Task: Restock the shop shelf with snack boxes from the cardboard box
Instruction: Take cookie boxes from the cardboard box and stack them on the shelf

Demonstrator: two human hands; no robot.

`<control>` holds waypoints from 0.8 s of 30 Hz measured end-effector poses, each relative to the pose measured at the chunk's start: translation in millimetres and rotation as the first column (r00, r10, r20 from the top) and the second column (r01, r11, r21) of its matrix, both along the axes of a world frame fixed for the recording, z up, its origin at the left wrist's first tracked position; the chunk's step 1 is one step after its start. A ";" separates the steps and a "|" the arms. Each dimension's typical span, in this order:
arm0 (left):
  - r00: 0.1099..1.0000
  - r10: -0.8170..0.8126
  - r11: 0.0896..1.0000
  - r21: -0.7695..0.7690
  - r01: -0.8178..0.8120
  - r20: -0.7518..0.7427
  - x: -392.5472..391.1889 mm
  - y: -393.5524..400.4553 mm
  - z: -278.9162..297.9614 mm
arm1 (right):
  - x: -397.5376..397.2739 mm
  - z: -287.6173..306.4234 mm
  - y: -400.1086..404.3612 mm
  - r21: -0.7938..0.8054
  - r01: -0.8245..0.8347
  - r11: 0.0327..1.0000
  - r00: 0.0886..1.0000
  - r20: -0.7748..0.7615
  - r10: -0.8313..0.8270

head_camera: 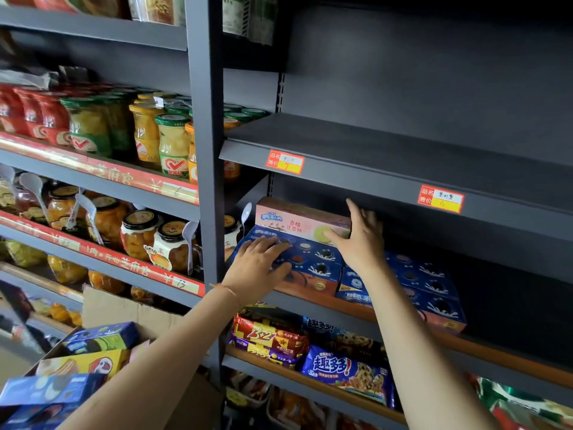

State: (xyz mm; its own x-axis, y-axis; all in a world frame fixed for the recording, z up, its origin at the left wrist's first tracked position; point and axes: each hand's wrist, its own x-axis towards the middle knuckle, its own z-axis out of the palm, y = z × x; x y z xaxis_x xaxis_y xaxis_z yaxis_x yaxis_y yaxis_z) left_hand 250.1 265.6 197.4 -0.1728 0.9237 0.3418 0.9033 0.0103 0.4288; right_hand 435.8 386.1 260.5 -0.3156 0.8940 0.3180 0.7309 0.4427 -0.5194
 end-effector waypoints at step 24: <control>0.325 0.863 0.501 -0.741 -0.448 0.386 -120.7 -210.1 -287.5 | -145.9 -307.6 -238.1 -0.909 -0.261 0.324 0.845 -0.052 0.533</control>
State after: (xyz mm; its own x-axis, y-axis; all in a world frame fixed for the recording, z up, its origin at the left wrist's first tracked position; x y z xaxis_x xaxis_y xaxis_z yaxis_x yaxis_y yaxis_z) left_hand 129.4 55.5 -90.0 -0.7550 0.3364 -0.5628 -0.0676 0.8139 0.5771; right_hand 289.9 148.0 -47.2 -0.6482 0.3702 -0.6654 0.7448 0.1269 -0.6551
